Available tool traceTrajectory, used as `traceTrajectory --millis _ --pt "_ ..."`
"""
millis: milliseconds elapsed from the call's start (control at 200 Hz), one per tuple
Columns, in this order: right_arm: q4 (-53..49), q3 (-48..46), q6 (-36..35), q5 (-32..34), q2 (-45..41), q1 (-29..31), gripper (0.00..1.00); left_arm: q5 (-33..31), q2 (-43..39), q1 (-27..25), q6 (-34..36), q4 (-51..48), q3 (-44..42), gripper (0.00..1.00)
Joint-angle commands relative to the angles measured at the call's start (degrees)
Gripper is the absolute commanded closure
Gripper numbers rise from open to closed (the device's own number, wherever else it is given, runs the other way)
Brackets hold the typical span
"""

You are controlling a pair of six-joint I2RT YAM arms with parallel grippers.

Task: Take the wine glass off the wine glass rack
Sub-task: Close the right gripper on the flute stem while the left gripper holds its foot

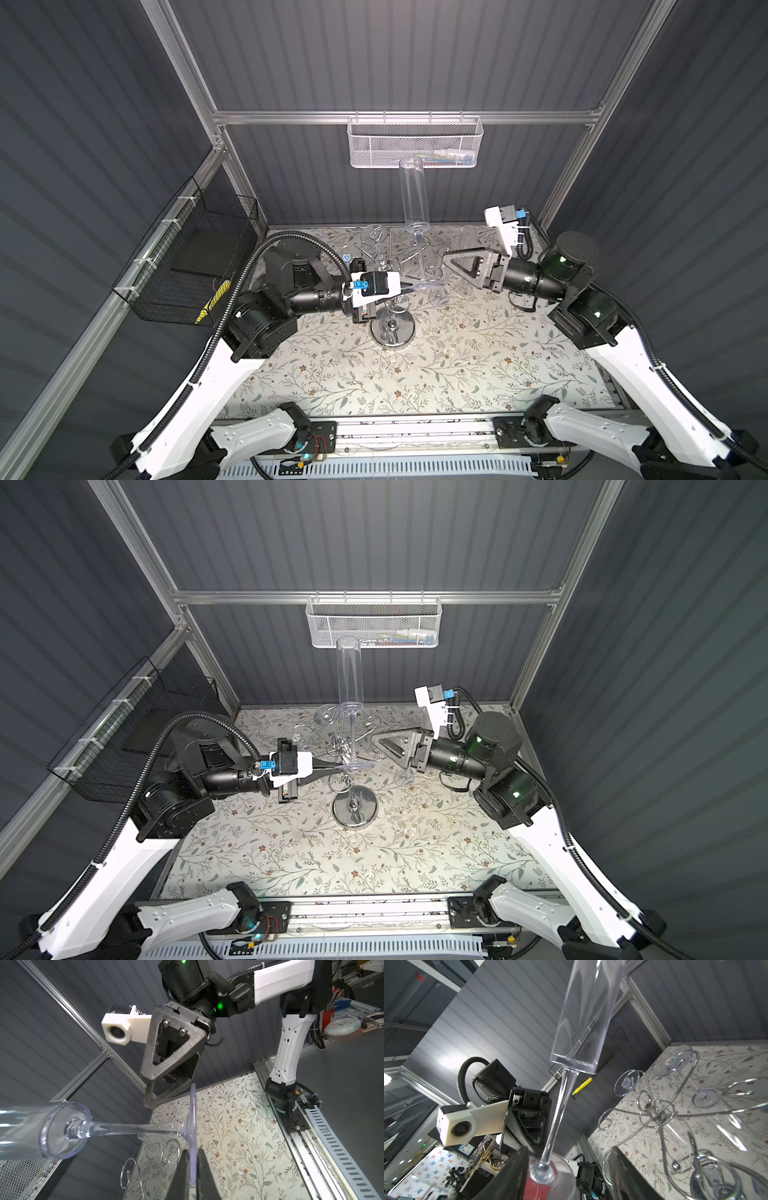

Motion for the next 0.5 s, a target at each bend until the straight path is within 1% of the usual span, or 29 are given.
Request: traceTrajectory --millis 0,205,495 --pt "1.50 1.05 -0.08 -0.72 1.05 1.82 0.42 2.41 -0.49 -0.23 2.65 2.09 -0.63 1.00" --pt "4.88 0.11 1.34 -0.71 2.56 3.66 0.52 1.89 -1.16 -0.22 3.75 1.12 -1.69 1.00" --pt "6.98 0.01 2.28 -0.78 3.97 5.03 0.59 1.58 -1.22 -0.22 4.76 0.76 -2.48 1.00"
